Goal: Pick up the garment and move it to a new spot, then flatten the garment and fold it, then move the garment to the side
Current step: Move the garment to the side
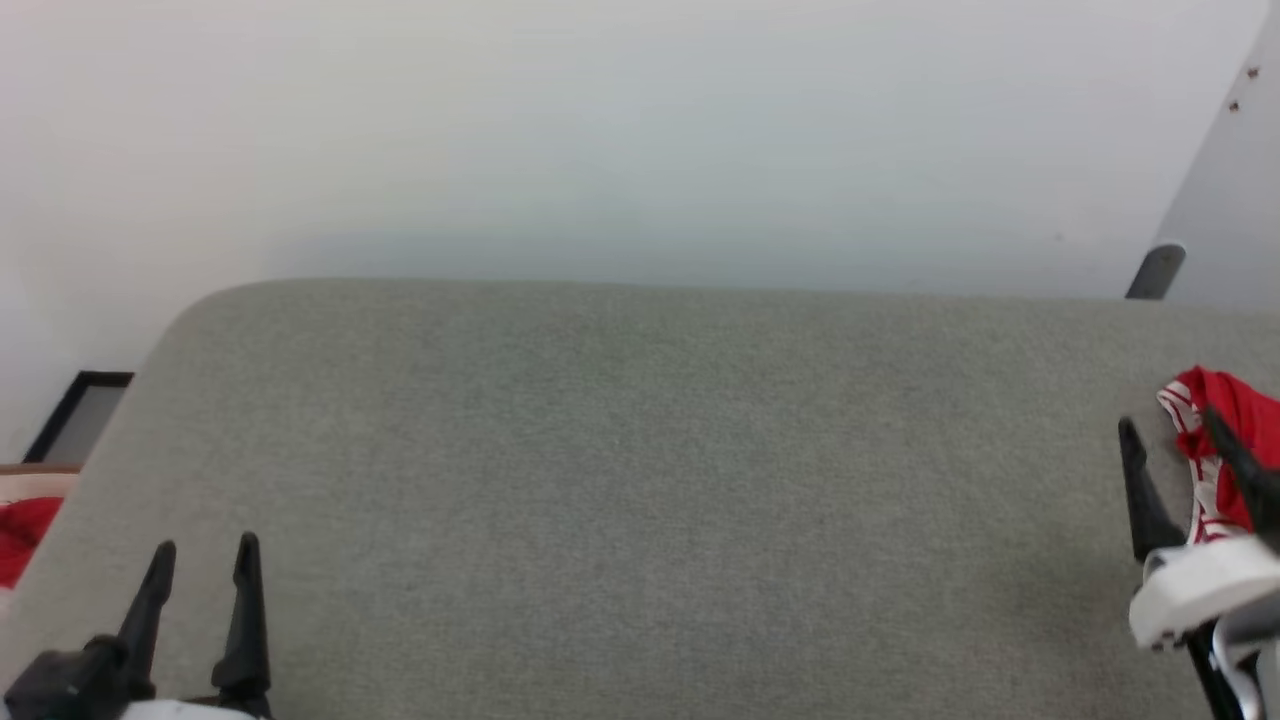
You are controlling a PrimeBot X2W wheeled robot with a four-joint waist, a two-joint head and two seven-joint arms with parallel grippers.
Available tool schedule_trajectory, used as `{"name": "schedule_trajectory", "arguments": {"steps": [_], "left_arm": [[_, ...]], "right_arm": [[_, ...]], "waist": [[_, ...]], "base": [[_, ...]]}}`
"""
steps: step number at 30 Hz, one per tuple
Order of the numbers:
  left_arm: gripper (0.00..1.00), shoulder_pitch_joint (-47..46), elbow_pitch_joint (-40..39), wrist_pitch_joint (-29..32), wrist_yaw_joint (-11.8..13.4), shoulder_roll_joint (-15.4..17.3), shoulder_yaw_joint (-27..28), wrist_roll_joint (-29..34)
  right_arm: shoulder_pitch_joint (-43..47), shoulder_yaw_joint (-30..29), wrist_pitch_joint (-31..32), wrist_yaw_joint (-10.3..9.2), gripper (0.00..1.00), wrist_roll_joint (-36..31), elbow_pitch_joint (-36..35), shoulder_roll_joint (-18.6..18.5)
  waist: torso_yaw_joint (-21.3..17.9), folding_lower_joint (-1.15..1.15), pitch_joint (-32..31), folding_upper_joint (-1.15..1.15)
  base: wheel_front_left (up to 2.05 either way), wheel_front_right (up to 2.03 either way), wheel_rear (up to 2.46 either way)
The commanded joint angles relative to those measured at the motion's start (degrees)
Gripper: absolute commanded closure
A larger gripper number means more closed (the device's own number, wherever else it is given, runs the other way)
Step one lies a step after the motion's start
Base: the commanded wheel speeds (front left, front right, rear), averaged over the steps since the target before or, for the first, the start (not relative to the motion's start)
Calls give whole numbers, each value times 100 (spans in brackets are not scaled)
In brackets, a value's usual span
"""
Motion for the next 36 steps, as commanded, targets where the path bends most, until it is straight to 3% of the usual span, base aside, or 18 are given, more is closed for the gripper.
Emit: {"name": "schedule_trajectory", "arguments": {"steps": [1, 15, 36], "left_arm": [[0, 130, -32, -18, -35, -20, 54, 80], [0, 450, -75, -19, -307, -29, 101, 231], [0, 637, -49, -19, -395, -40, 96, 137]], "right_arm": [[269, -110, 35, -6, 0, -96, -164, 97], [1536, -539, 275, -6, 0, -286, -1038, 656], [2446, -625, 16, -6, 0, -490, -1904, 1204]], "waist": [[146, 0, -156, 0], [137, 0, -308, 0], [-36, 0, -310, 0]], "base": [[0, 0, 0], [0, 0, 0], [0, 0, 0]]}}
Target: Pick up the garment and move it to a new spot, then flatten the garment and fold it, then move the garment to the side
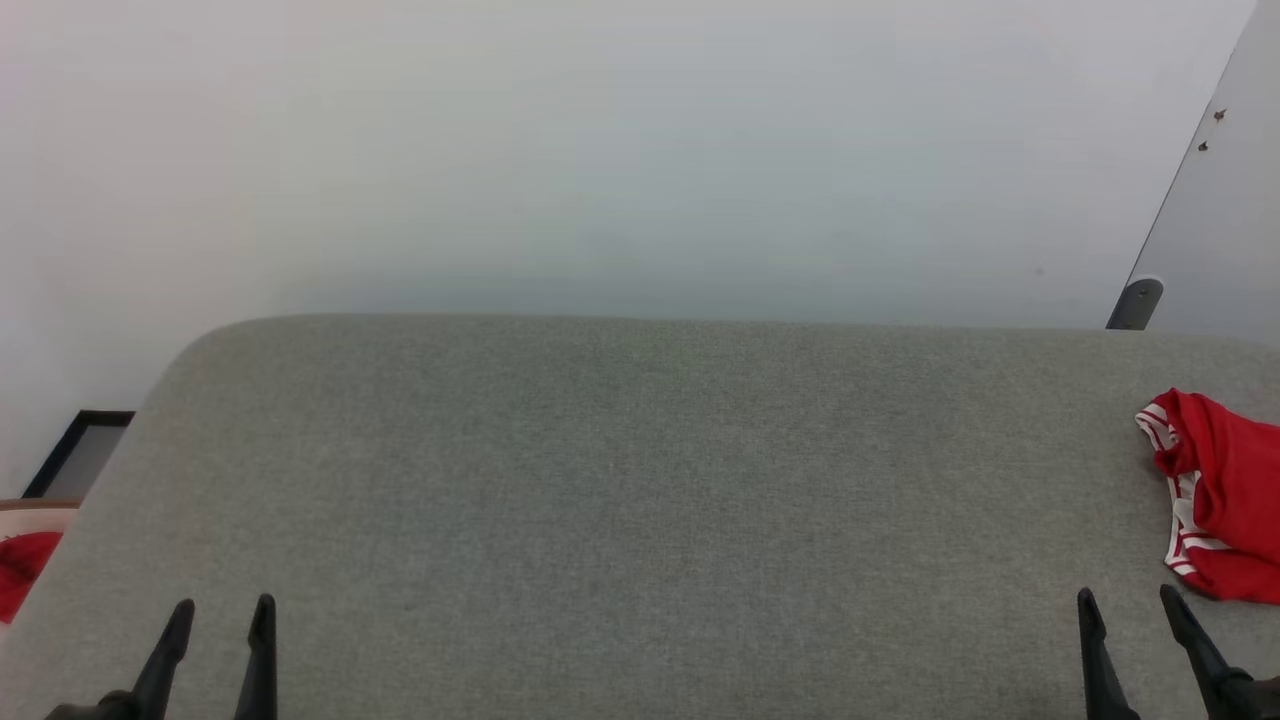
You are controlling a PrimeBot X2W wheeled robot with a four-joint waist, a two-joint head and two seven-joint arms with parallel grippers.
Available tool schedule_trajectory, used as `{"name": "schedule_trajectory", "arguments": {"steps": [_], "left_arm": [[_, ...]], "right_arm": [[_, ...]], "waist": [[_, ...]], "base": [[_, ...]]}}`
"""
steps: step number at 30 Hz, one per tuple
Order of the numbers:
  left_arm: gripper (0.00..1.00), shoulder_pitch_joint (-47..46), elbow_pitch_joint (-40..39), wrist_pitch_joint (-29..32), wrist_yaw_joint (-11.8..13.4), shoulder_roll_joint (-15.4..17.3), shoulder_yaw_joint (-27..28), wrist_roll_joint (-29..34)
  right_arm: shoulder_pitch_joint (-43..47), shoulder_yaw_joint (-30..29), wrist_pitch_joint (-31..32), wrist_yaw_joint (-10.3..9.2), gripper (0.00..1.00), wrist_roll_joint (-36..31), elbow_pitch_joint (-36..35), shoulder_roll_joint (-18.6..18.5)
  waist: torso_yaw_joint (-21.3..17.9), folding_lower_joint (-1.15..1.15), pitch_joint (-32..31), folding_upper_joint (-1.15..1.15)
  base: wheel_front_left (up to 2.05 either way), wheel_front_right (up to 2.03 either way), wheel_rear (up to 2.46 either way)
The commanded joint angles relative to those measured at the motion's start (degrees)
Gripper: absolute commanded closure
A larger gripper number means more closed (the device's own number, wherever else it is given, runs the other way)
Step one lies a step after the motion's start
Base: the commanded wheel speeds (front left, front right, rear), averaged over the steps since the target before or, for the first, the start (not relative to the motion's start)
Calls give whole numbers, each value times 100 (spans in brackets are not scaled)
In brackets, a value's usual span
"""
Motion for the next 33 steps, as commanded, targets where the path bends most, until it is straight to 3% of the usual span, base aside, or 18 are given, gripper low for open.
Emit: {"name": "schedule_trajectory", "arguments": {"steps": [1, 13, 14, 18, 33], "left_arm": [[0, 73, -11, -19, -41, 3, 0, 4], [0, 148, -36, -19, -38, -11, -51, 91], [100, 91, -13, 2, -18, -8, -59, 54], [100, 116, 173, 69, -17, -160, -104, -41], [100, -221, 289, 488, -20, -422, -51, -1440]], "right_arm": [[70, 1, -34, -6, 0, -23, -26, 35], [103, -30, -53, -6, 0, -79, -51, 122], [50, -24, -33, 0, 100, -62, -30, 102], [36, -49, 33, 0, 100, 38, 191, 136], [-242, -42, 432, -1, 100, 1806, 283, 166]], "waist": [[-5, 0, 5, 0], [7, 0, 5, 0], [7, 0, 6, 0], [5, 0, 10, 0], [-36, 0, 86, 0]], "base": [[0, 0, 0], [0, 0, 0], [0, 0, 0], [0, 0, 0], [0, 0, 0]]}}
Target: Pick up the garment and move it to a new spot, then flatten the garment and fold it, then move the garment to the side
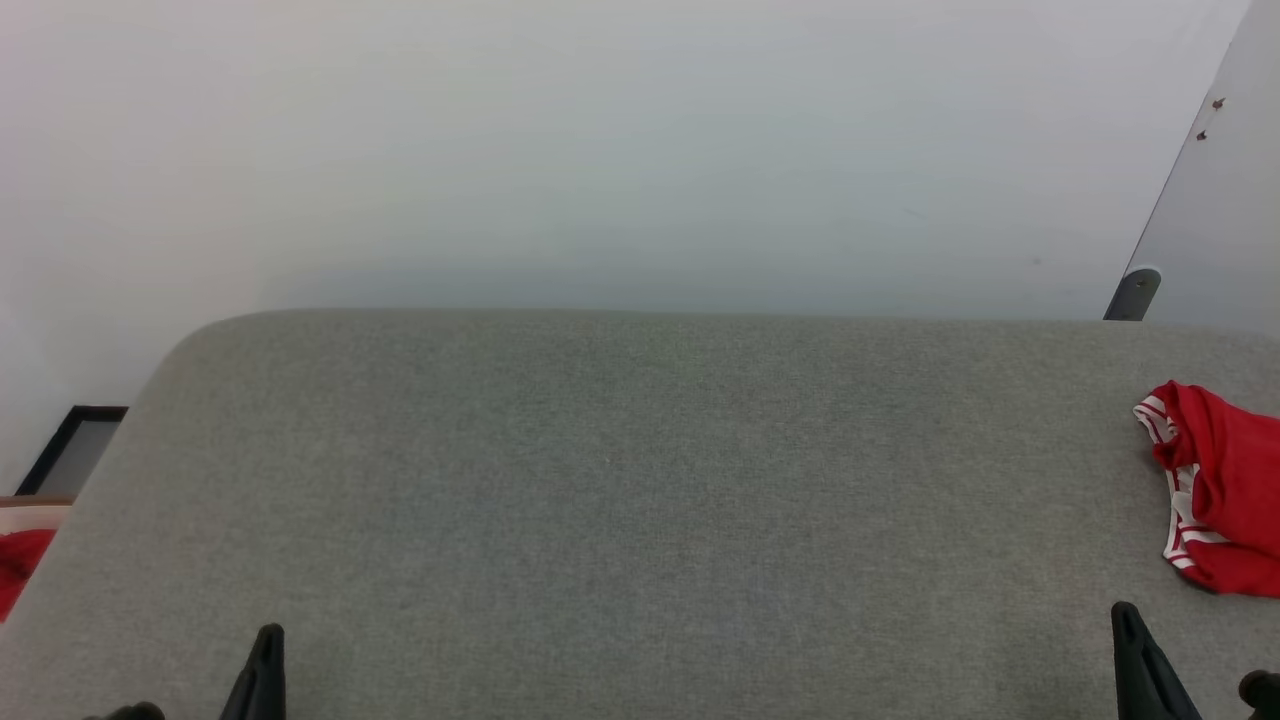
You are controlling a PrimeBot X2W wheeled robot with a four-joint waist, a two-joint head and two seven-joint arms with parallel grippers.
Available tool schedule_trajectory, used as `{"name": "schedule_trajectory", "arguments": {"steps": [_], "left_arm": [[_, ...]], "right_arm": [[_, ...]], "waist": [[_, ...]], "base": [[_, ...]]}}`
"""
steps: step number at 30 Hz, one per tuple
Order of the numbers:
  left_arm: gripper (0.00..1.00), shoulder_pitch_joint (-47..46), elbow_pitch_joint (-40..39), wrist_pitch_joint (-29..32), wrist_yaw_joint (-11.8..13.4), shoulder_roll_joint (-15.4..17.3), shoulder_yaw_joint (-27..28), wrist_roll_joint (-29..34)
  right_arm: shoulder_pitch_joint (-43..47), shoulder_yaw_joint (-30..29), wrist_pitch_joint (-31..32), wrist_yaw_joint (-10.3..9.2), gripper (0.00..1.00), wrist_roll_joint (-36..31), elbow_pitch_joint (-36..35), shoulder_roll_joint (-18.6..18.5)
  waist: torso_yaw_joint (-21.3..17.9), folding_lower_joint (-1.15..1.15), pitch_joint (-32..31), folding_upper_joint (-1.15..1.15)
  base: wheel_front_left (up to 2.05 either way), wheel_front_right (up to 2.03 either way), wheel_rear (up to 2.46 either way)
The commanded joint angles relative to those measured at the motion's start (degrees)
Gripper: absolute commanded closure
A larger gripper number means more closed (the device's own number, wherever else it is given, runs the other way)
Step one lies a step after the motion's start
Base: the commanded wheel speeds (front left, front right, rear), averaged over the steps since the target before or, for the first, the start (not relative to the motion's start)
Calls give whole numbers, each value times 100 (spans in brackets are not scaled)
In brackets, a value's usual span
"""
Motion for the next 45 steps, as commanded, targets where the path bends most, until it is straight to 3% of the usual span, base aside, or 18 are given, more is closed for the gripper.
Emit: {"name": "schedule_trajectory", "arguments": {"steps": [1, 25, 45], "left_arm": [[100, -183, -63, 60, -4, 23, 51, -252], [100, -605, 85, 585, -10, -314, 105, -2025], [100, -876, 185, 920, -15, -530, 141, -3147]], "right_arm": [[-180, 8, 45, -1, 100, 314, -68, -10], [-543, 23, 536, -2, 100, 2542, 61, 27], [-776, 22, 856, -2, 100, 3949, 151, 52]], "waist": [[-6, 0, 10, 0], [-70, 0, 131, 0], [-121, 0, 226, 0]], "base": [[0, 0, 0], [0, 0, 0], [0, 0, 0]]}}
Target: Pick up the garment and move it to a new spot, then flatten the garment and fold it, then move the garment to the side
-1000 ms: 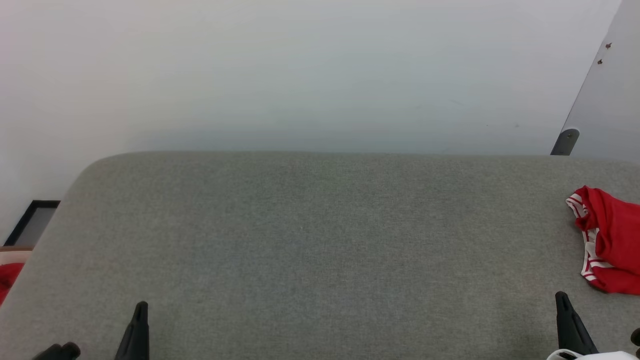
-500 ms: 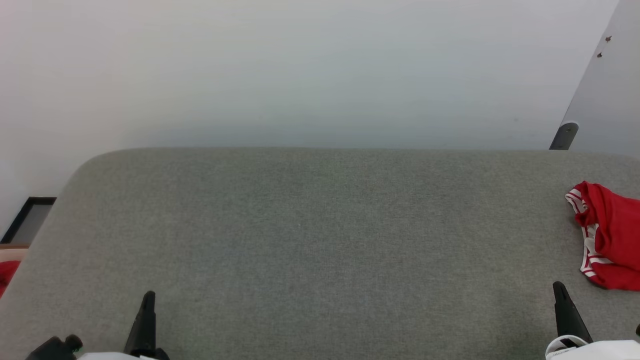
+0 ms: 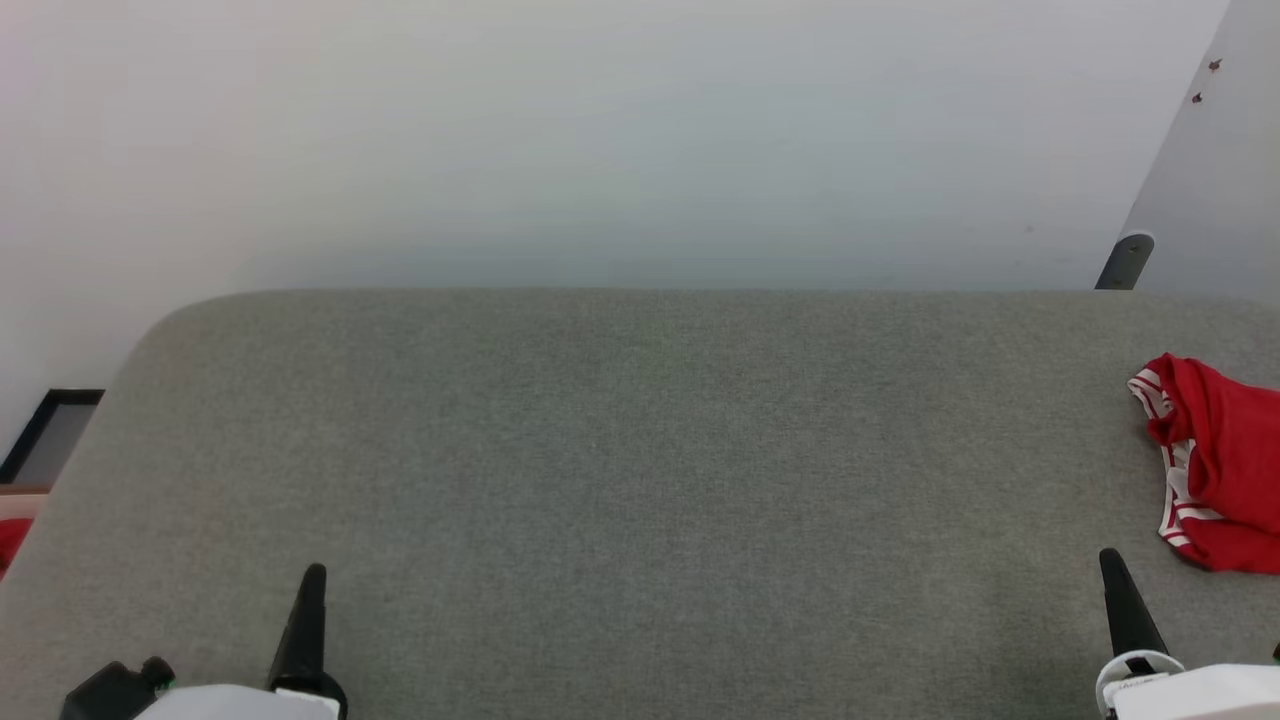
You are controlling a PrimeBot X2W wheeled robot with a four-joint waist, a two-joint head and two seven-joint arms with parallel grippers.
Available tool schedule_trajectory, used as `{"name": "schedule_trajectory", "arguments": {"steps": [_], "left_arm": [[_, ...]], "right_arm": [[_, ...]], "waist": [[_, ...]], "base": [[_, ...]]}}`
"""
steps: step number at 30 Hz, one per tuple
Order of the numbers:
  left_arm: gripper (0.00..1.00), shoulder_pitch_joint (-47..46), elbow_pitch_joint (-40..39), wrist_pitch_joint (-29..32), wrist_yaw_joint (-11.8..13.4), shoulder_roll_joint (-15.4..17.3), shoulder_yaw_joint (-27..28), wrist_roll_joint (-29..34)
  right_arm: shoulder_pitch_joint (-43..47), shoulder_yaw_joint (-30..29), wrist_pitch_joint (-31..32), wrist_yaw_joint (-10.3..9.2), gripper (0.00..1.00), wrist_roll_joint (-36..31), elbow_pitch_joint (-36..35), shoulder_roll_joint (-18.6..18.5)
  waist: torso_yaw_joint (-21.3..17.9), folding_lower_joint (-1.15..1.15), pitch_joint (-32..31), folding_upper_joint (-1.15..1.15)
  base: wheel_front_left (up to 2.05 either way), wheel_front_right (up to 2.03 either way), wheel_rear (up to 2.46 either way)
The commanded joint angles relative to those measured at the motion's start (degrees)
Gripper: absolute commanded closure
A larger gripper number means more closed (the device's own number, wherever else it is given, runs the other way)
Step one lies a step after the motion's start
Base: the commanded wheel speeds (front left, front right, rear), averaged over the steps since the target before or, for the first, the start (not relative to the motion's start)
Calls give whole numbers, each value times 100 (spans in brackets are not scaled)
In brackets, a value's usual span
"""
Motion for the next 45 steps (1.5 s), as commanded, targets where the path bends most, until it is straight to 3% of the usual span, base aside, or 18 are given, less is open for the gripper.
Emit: {"name": "schedule_trajectory", "arguments": {"steps": [1, 45], "left_arm": [[100, -140, -30, 43, -15, 9, 30, -146], [100, -588, 147, 619, -27, -373, 93, -2085]], "right_arm": [[-159, 11, 32, -1, 100, 181, -39, -10], [-559, 12, 591, -1, 100, 2632, 130, 41]], "waist": [[-5, 0, 8, 0], [-122, 0, 228, 0]], "base": [[0, 0, 0], [0, 0, 0]]}}
